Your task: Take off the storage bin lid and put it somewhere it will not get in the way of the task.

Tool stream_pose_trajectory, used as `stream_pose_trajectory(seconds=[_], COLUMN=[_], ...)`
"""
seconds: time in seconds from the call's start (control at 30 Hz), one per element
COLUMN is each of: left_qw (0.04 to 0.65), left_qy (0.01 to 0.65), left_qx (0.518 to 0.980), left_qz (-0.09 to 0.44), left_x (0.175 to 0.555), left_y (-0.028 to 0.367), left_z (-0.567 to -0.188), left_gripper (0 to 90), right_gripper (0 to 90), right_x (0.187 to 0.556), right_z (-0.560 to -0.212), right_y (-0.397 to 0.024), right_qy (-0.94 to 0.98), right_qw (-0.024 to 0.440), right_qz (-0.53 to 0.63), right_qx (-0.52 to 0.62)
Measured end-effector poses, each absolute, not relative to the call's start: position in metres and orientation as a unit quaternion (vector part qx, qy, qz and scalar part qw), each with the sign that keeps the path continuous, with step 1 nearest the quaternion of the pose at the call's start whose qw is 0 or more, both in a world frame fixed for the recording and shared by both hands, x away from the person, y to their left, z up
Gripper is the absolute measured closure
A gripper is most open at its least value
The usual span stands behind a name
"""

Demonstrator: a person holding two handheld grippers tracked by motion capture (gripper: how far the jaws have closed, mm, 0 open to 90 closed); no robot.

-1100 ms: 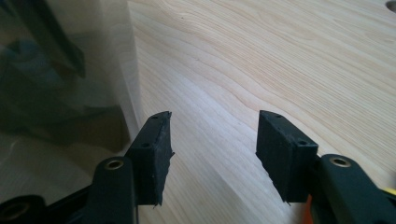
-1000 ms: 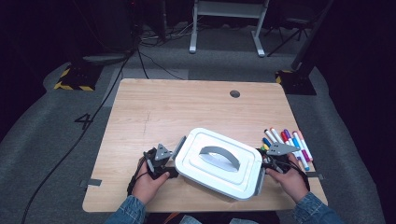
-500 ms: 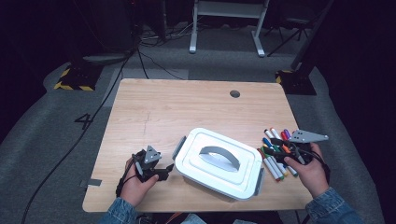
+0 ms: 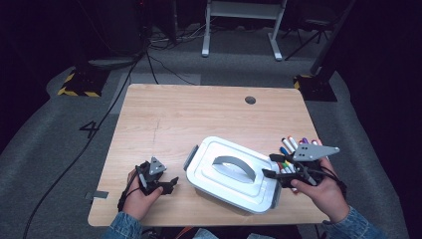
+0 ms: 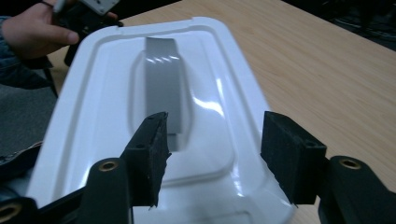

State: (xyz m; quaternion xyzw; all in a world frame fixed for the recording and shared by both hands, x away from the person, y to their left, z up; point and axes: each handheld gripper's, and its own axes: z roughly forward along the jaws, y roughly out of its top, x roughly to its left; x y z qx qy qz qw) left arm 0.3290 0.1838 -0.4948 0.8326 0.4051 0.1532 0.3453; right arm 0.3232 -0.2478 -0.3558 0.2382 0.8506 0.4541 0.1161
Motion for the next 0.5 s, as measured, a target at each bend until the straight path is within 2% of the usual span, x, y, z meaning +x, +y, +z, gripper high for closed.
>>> stream_pose_trajectory(seconds=[0.23, 0.3, 0.43, 0.5], left_qw=[0.329, 0.334, 0.338, 0.34], left_qy=[0.415, 0.413, 0.409, 0.408], left_qx=[0.834, 0.833, 0.833, 0.832], left_qz=[0.155, 0.153, 0.159, 0.163], left_x=[0.327, 0.328, 0.327, 0.327], left_y=[0.189, 0.19, 0.19, 0.19], left_z=[-0.499, -0.501, -0.503, -0.504], left_gripper=[24.3, 24.1, 21.7, 21.3], right_gripper=[42.1, 49.3, 54.0, 60.0], right_x=[0.325, 0.329, 0.336, 0.338], right_z=[-0.361, -0.362, -0.361, -0.361], right_y=[-0.213, -0.206, -0.191, -0.184], right_qy=[0.87, 0.876, 0.882, 0.886], right_qw=[0.099, 0.098, 0.092, 0.09], right_qz=[0.438, 0.427, 0.417, 0.41], right_qx=[0.204, 0.199, 0.198, 0.196])
